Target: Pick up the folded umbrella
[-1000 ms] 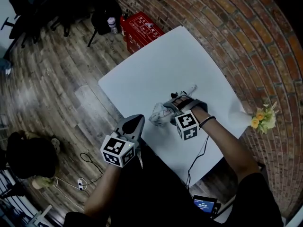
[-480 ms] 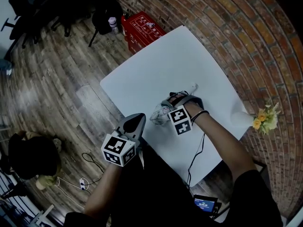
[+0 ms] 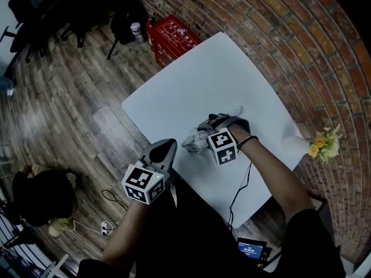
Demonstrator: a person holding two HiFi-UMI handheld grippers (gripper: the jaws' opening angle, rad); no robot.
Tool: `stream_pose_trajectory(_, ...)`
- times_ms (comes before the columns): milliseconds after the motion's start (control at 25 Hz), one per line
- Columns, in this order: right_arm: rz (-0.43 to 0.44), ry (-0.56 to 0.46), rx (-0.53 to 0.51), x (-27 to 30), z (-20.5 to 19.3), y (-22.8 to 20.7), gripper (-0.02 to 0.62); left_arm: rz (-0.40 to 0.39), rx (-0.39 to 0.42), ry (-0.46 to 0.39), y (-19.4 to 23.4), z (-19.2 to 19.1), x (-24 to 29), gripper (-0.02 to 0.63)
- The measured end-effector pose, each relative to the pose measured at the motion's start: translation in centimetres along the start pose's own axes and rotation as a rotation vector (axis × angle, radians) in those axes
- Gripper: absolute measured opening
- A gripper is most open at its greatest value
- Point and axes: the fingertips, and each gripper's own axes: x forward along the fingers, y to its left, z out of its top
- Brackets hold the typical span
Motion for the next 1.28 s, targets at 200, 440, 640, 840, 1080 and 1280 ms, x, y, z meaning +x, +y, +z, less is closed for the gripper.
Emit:
stream_pose_trajectory(200, -0.046, -0.048, 0.080, -1.3, 0.4, 0.0, 0.293, -0.019, 0.020, 0.000, -0.6, 0.8, 0.5, 0.014)
stream_pose_trajectory(440, -0.133, -0.097, 0.178, -3.8, 0.9, -0.3, 0.285, -0.035, 0.042, -0.002, -0.8, 1.8, 0.3, 0.014)
stream_pose_trajectory(640, -0.201, -0.108, 0.223, -6.1, 1.2, -0.3, 0.284, -0.063, 0.074, -0.002, -1.5, 2.8, 0.5, 0.014)
stream_pose_trajectory(840, -0.287, -0.169, 0.349, -8.7, 1.8, -0.7, 0.284, -0.098, 0.110, -0.010, -2.2, 4.3, 0.7, 0.014)
stream_pose_trajectory(1080, -0.386, -0.250, 0.528, -11.2, 2.1, -0.6, 0.284, -0.146, 0.160, -0.010, -3.2, 6.3, 0.9, 0.014)
stream_pose_trajectory(1280, -0.471, -0.306, 0.689, -13.1, 1.2, -0.5, 0.284, -0.201, 0.206, -0.002, -4.2, 7.7, 1.8, 0.014)
